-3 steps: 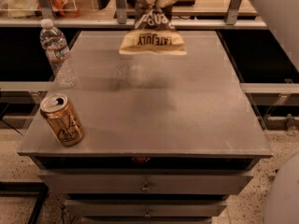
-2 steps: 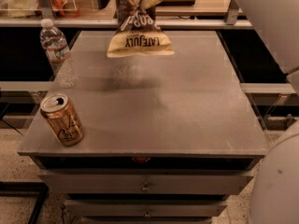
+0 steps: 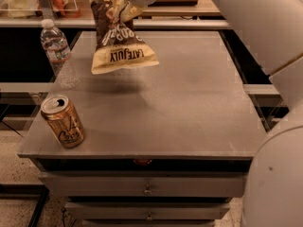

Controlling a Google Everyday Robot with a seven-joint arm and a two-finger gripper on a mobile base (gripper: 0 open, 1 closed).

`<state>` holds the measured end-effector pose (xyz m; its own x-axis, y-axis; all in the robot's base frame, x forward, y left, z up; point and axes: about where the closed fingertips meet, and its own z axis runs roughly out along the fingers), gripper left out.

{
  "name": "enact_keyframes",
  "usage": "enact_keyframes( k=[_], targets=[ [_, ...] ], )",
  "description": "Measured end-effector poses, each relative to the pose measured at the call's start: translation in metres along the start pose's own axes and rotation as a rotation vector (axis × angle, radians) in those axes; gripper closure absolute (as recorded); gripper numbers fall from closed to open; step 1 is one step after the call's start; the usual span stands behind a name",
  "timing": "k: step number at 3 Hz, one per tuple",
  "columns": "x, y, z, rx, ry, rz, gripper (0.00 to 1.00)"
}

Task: Move brown chip bag near water bottle

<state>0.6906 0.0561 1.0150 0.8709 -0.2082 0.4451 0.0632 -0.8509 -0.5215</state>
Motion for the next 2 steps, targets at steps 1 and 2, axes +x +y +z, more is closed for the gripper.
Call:
enact_keyframes(
  k=[1, 2],
  targets=[
    [-0.0123, -0.0117, 0.0135, 0.017, -0.045, -0.033, 1.00],
    [-0.0200, -0.0212, 0.0230, 0.031, -0.076, -0.060, 1.00]
  ],
)
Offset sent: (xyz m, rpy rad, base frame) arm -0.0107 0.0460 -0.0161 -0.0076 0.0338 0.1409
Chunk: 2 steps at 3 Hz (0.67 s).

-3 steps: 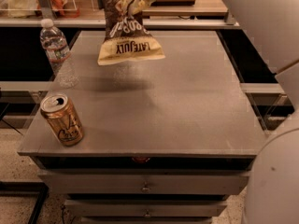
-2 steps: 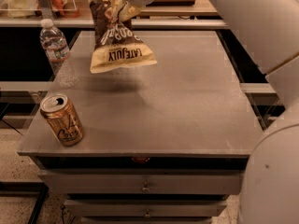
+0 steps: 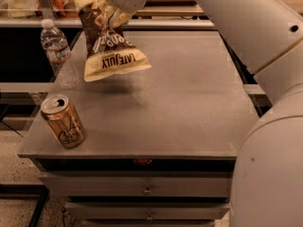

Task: Move brown chip bag near water bottle

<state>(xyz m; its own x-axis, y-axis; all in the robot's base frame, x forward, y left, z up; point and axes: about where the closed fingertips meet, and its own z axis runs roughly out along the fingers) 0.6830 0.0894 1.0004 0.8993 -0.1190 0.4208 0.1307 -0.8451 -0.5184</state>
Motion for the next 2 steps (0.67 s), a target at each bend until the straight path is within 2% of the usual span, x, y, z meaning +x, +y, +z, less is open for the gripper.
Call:
enact_keyframes(
  k=[2],
  targets=[
    [-0.0067, -0.0173, 0.0074, 0.030, -0.028, -0.040, 1.00]
  ],
)
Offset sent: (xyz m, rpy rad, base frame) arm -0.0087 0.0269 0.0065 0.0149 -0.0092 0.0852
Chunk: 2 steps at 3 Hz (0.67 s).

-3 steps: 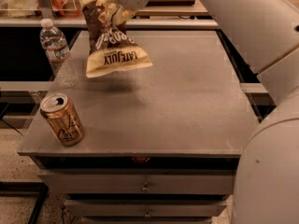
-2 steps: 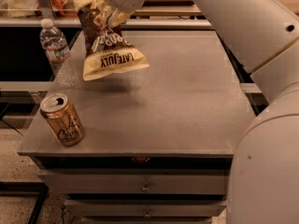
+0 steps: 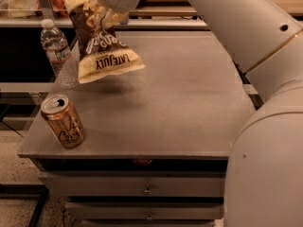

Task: Move brown chip bag near water bottle

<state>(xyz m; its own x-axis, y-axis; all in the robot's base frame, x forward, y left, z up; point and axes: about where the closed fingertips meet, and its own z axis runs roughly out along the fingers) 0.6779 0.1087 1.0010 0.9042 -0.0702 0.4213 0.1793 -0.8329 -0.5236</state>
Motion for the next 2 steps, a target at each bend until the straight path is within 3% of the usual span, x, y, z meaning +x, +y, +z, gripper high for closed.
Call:
enact_keyframes(
  k=[2],
  targets=[
    [-0.0034, -0.0041, 0.0071, 0.003, -0.023, 0.001, 0.59]
  ],
)
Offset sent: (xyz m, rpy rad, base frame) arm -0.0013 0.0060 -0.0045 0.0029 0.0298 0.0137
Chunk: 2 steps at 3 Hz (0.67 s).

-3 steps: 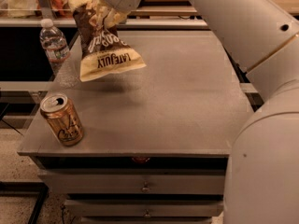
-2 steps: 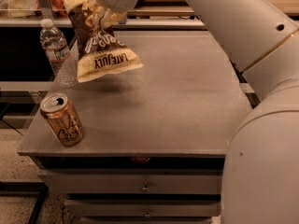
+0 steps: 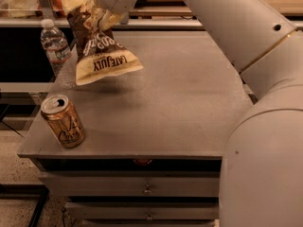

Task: Move brown chip bag near water bottle

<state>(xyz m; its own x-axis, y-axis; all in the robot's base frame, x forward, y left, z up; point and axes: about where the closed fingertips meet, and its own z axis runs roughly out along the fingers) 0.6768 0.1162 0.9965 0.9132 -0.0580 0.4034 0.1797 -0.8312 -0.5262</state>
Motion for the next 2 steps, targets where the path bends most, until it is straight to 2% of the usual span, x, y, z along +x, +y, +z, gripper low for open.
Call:
enact_keyframes(
  k=[2],
  targets=[
    [-0.0028, 0.0011, 0.0040, 0.007, -0.018, 0.002, 0.12]
  ],
)
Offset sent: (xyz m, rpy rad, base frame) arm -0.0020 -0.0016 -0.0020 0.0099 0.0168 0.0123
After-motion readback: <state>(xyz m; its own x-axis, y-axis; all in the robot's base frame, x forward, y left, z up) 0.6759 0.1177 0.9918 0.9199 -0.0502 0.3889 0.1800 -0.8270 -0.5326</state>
